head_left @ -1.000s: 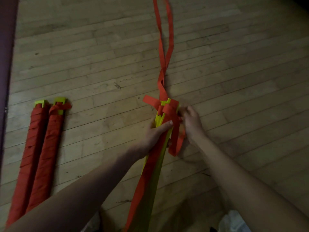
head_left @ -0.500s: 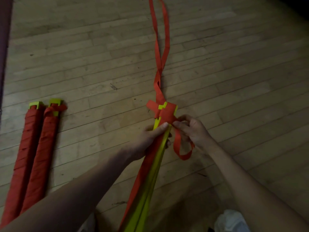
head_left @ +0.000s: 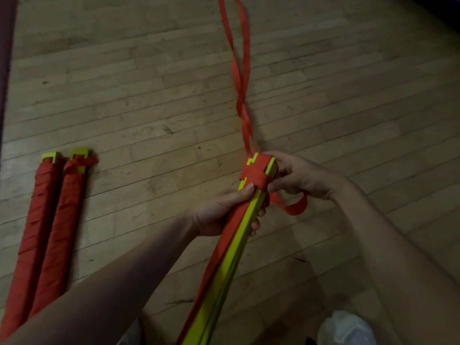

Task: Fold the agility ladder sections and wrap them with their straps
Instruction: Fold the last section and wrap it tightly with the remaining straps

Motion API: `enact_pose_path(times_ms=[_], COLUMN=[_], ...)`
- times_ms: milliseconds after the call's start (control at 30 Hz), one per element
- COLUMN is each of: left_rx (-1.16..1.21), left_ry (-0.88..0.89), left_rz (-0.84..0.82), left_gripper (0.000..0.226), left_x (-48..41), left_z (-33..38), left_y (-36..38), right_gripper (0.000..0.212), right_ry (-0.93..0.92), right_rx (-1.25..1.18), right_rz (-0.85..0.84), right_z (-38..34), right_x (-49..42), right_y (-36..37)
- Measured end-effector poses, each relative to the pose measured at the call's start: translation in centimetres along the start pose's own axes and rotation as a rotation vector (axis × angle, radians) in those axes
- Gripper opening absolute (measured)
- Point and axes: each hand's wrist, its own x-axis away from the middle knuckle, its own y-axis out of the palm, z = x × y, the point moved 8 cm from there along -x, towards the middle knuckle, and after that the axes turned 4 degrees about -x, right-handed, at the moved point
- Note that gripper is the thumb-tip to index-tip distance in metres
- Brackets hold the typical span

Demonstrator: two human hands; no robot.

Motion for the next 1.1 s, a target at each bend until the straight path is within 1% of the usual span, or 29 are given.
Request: enact_pose_path(times_ms=[33, 100, 200, 267, 333, 400, 467, 567, 633, 700, 733, 800, 900, 967, 1033, 1100], left_rx=[0.007, 0.029, 0.101, 0.128, 0.126, 0.104, 0.084, 0.105, 0.162, 0.226, 0.248, 0.241, 0.179, 0.140, 0.055, -0.124], left_ry=[-0.007, -0.028, -0.052, -0.055, -0.060, -0.045, -0.027, -0.023, -0.022, -0.016, -0.016, -0.020, 0.048, 0.090, 0.095, 0.117], left_rz=[-0.020, -0.070, -0.189, -0.245, -0.246, -0.220, -0.206, -0.237, -0.305, -0.359, -0.363, -0.311, -0.144, -0.039, 0.117, 0.293], left_gripper=[0.072, 0.067, 0.051, 0.045, 0.046, 0.047, 0.047, 0.046, 0.046, 0.047, 0.047, 0.049, 0.057, 0.063, 0.066, 0.061], left_x=[0.0, 0.0, 0.1, 0.2, 0.3, 0.2, 0.1, 0.1, 0.1, 0.2, 0.2, 0.1, -0.1, -0.1, 0.3, 1.0], left_z=[0.0, -0.3, -0.6, -0.6, -0.7, -0.7, -0.6, -0.5, -0.4, -0.2, -0.2, -0.3, -0.3, -0.3, -0.3, 0.3], left_y=[0.2, 0.6, 1.4, 1.8, 1.7, 1.5, 1.3, 1.6, 2.2, 2.7, 2.8, 2.5, 1.3, 0.5, -0.8, -1.9], right_gripper=[0.072, 0.076, 0.070, 0.065, 0.062, 0.063, 0.062, 0.038, 0.034, 0.032, 0.031, 0.028, 0.026, 0.018, 0.017, 0.019], right_ry=[-0.015, -0.041, -0.065, -0.055, -0.055, -0.053, -0.053, -0.062, -0.053, -0.041, -0.031, -0.021, 0.000, 0.014, 0.032, 0.060], right_rx=[-0.011, -0.023, -0.033, -0.007, 0.001, 0.036, 0.058, -0.033, -0.109, -0.122, -0.115, -0.097, -0.088, -0.119, -0.161, -0.177], right_rz=[-0.022, -0.068, -0.171, -0.199, -0.159, -0.104, -0.097, -0.125, -0.182, -0.234, -0.226, -0.169, -0.050, 0.010, 0.041, 0.067], right_z=[-0.4, -1.1, -2.1, -2.2, -2.1, -2.0, -1.9, -2.3, -2.9, -3.5, -3.5, -3.1, -2.0, -1.4, -0.8, -0.4], right_x=[0.1, 0.4, 0.0, -0.4, -0.7, -0.7, -0.3, 0.4, 0.7, 0.8, 0.6, 0.3, -0.2, -0.3, -0.5, -0.4], right_y=[0.2, 0.9, 2.4, 3.0, 2.6, 2.0, 2.0, 2.6, 3.4, 4.3, 4.3, 4.1, 3.2, 2.9, 2.7, 2.7])
